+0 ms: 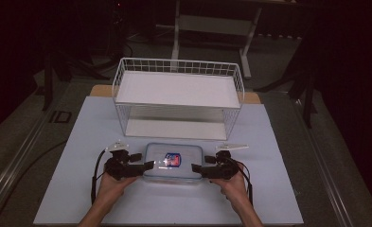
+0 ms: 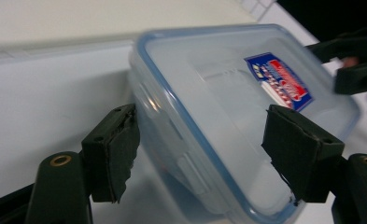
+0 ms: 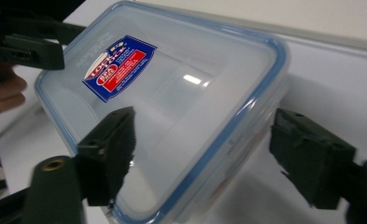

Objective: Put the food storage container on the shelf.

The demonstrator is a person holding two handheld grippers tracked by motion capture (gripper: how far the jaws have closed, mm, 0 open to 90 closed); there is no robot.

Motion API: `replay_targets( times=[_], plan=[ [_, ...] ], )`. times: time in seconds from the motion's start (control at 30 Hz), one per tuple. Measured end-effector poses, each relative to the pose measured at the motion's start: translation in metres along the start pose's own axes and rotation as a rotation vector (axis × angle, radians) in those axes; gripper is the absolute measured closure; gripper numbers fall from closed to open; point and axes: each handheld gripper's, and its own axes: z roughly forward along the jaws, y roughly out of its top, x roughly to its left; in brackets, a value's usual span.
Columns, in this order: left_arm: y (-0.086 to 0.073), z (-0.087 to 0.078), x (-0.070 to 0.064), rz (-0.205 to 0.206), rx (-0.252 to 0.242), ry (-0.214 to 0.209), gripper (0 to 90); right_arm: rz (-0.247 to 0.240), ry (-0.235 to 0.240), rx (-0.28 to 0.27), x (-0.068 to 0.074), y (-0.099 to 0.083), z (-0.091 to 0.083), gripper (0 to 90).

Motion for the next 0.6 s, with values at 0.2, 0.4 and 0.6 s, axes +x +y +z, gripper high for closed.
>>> replay_targets(
  times=[0.2,0.4,0.6],
  plan=[
    [-0.001,0.003,0.004,-0.042,0.015,-0.046,25.0,0.090,0.080,0.026,-0.007,-0.002,0.007,17.3],
    [0.000,0.004,0.012,-0.101,0.035,-0.093,25.0,0.136,0.126,0.055,-0.009,-0.004,0.012,15.8],
    [-0.001,0.003,0.021,-0.174,0.036,-0.138,33.0,0.164,0.141,0.049,-0.011,-0.006,0.009,18.8]
  ],
)
